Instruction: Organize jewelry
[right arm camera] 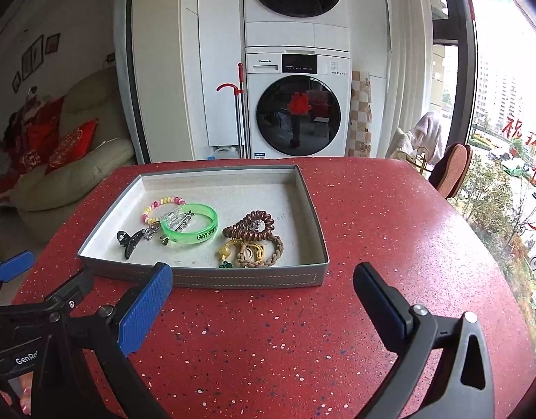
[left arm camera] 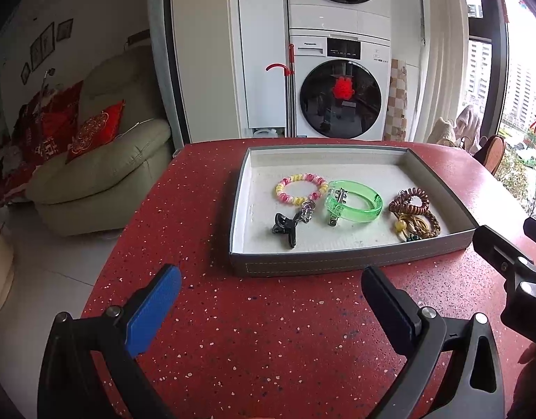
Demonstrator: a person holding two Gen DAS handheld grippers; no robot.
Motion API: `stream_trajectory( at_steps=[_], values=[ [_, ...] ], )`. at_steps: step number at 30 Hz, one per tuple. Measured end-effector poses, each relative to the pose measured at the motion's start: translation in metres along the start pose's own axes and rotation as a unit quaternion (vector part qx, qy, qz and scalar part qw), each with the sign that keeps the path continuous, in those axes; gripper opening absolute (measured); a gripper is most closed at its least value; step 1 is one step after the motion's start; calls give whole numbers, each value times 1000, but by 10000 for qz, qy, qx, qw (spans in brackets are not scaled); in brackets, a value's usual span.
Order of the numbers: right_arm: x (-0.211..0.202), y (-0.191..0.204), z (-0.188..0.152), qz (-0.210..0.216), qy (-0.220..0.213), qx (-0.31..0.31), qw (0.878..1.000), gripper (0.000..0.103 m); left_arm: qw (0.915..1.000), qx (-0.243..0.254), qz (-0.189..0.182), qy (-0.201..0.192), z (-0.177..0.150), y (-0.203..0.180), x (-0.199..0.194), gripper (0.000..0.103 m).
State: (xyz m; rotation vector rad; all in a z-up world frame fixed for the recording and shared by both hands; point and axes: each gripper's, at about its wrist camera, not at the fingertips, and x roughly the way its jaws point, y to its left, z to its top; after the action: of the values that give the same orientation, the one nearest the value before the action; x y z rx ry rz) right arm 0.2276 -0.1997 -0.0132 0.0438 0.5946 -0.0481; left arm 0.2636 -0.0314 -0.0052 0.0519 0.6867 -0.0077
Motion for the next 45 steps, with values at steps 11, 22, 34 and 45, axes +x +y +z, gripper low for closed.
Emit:
stream_trajectory(
  at_steps=[11,22,34,45],
  values=[
    [0,3,1,32,40,-39,10000,103,10000,-8,40,40,-2,2,2,103],
    [2,3,1,45,52,-44,10000,103,10000,-11,43,49,-3,2,2,103],
    [3,4,1,43,66,-71,9999,103,10000,-19,34,59,-4,3,3,103],
    [4,5,1,51,71,-80,9999,103,9999,-43,29,88,-8,3,7,103]
  ],
)
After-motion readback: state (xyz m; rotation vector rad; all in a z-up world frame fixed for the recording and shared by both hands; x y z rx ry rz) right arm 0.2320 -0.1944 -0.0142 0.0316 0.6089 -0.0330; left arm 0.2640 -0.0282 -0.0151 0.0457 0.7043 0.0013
